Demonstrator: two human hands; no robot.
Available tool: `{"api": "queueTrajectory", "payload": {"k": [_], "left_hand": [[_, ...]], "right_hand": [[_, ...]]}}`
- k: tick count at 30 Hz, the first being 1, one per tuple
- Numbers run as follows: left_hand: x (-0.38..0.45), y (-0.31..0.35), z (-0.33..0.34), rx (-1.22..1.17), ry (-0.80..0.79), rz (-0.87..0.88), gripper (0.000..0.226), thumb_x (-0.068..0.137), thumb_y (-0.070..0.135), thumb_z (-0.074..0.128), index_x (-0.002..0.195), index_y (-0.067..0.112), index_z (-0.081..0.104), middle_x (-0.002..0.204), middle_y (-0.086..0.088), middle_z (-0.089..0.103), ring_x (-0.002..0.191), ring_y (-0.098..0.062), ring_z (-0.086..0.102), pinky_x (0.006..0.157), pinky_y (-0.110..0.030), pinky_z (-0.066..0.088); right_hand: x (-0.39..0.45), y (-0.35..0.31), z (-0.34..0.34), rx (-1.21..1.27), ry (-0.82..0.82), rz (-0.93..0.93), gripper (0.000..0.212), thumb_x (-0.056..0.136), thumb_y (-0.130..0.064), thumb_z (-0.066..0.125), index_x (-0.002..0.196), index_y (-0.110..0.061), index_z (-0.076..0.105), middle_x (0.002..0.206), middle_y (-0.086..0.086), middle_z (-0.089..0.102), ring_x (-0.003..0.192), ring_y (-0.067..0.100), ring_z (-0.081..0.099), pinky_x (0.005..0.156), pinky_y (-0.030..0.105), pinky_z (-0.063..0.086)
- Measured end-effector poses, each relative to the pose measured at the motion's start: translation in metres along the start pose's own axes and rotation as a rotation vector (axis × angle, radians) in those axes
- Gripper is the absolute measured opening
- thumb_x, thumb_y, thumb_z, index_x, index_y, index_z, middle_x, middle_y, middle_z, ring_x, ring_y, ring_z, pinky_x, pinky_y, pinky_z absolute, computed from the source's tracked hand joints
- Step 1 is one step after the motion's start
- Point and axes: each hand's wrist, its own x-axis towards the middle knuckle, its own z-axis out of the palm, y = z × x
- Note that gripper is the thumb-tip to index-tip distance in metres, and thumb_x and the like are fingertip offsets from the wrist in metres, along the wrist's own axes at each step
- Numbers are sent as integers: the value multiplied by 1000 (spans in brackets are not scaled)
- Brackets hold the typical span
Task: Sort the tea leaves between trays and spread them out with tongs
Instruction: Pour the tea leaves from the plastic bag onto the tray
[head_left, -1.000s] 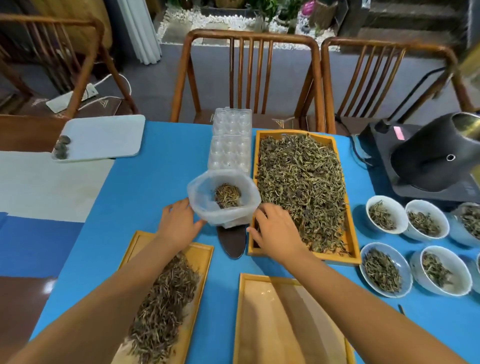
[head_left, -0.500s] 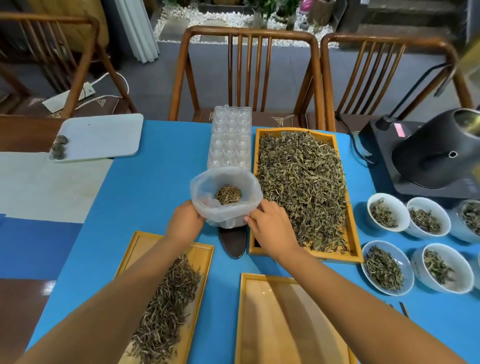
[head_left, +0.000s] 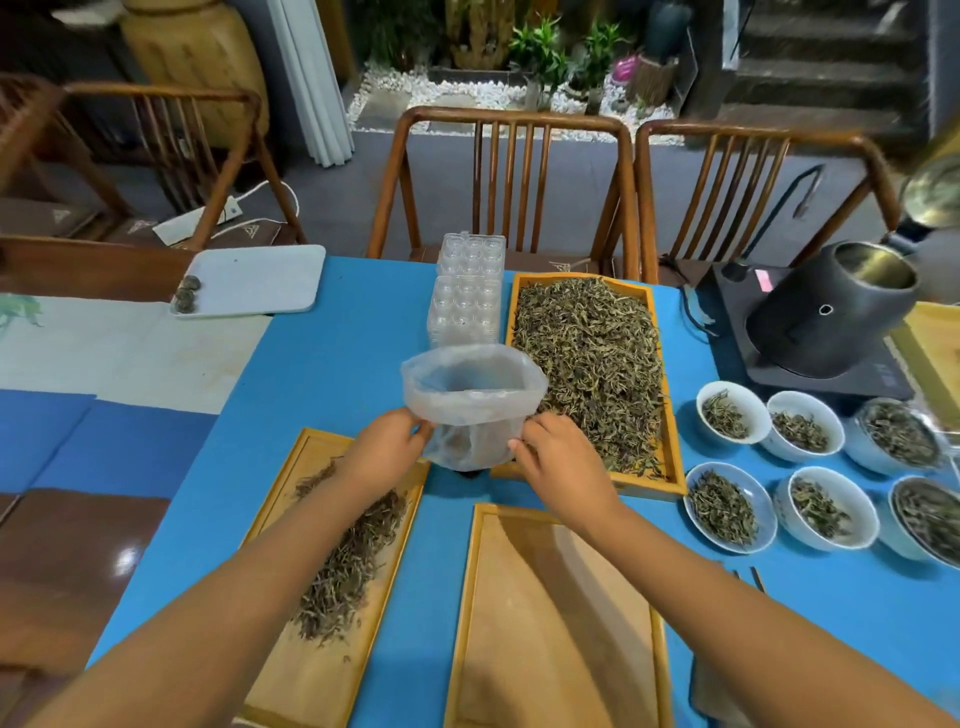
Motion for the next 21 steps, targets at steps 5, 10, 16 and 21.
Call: {"api": "queueTrajectory", "payload": {"k": [5,10,16,21], "left_hand": [[-47,18,1,-10,-107,42,32,97,33,45,107,11,65,109,-11,68,97,-27,63,81,-39,50],[-97,31,10,-61,-264,86,27,95,28,49,104,10,67,101,-10,70,91,-26,64,77,-37,49],[-153,39,36,-152,-351,12,27,95,30,50,90,7,63,89,-8,66,85,-21,60,73,-30,44],[-176,37,57,-207,-419,-42,29,96,26,49,87,1,61,84,-12,59,80,-16,52,64,-26,33]], "right_hand": [[-52,4,-16,56,-30,16,24,95,-25,44,95,-7,60,97,10,57,94,26,48,78,32,34],[-108,8,-26,193,-67,64,19,94,-25,47,94,-11,61,93,1,54,95,20,48,69,26,28],[-171,11,-26,309,-173,156,17,94,-28,47,78,-31,48,79,-17,45,82,8,46,70,22,34],[-204,10,-20,406,-203,287,34,92,-29,51,62,-40,41,64,-21,57,64,-2,53,61,15,39]]}}
